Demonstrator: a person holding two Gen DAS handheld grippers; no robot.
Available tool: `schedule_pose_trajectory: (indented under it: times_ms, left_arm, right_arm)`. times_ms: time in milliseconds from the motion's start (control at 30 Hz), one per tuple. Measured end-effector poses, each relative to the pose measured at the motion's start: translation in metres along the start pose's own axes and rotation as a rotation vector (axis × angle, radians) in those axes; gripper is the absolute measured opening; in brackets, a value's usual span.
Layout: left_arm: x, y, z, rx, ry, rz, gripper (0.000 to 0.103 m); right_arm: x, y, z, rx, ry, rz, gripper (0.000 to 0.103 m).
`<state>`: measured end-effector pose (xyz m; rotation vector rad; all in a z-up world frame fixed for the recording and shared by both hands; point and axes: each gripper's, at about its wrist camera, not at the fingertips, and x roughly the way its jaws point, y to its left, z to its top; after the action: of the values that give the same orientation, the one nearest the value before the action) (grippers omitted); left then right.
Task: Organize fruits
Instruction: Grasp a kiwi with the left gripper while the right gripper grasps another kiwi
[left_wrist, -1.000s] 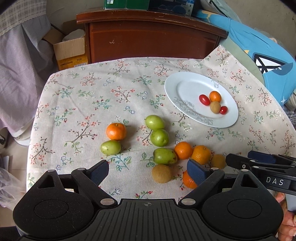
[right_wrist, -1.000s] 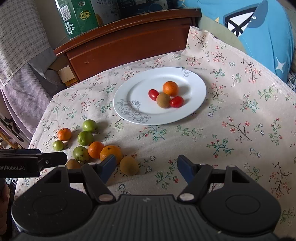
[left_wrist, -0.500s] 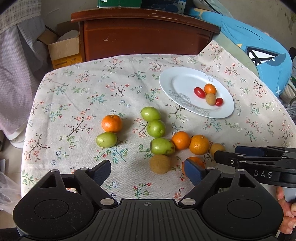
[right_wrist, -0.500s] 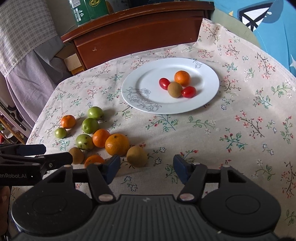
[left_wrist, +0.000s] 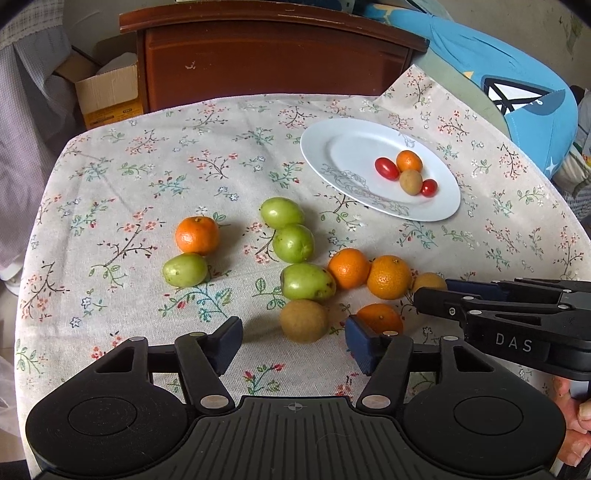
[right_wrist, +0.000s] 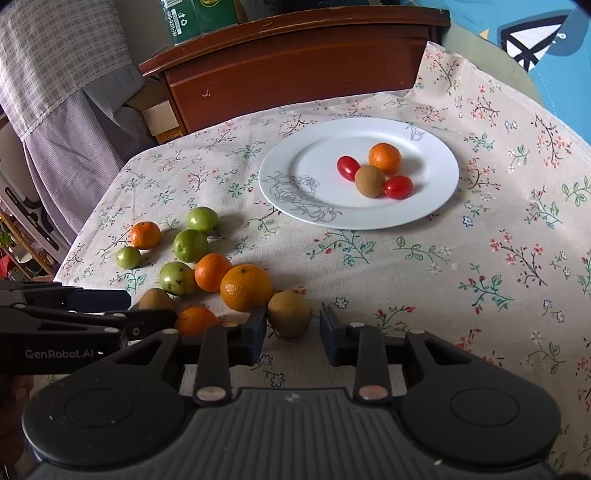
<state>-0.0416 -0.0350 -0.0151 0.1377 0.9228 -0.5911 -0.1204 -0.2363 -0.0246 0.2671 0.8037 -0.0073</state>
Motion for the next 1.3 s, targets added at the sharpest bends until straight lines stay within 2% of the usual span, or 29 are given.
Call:
schedule_pose_trajectory:
  times_ms: [33,100,167,233,367,633,967,1300]
  left_arm:
    - [0.001,-0.001,0.0,0.007,0.005,-0.002,0.051]
    - [0.003,-0.005,-0.001,0.029,0.0,0.009,0.05]
    - [0.004,-0.008,-0.002,0.054,-0.004,0.019,0.042]
    - [0.004,-0.01,-0.002,0.064,-0.008,0.025,0.041]
    - [0.004,-0.009,-0.002,0.074,-0.018,0.016,0.027]
    - [0.001,-0.008,-0.002,0.047,-0.014,-0.001,0.027]
    - [-0.014,-0.014,0.001,0.065,-0.066,0.0,0.027]
    - [-0.017,-0.012,0.005,0.031,-0.083,-0.003,0.027]
  right_arm:
    - [0.0,0.001,0.0,-0.004,-0.001,0.001,0.028]
    - [0.001,0.002,0.0,-0.01,-0.003,0.005,0.025]
    - [0.001,0.003,0.0,-0.016,-0.004,0.003,0.025]
    - [0.001,0.004,0.0,-0.023,-0.006,0.0,0.025]
    - [0.0,0.004,0.0,-0.027,-0.006,-0.002,0.025]
    - [0.0,0.002,0.0,-0.012,-0.003,-0.003,0.025]
    - [-0.008,0.004,0.003,-0.001,-0.037,0.018,0.025]
    - [-0.011,0.004,0.004,0.006,-0.048,0.028,0.025]
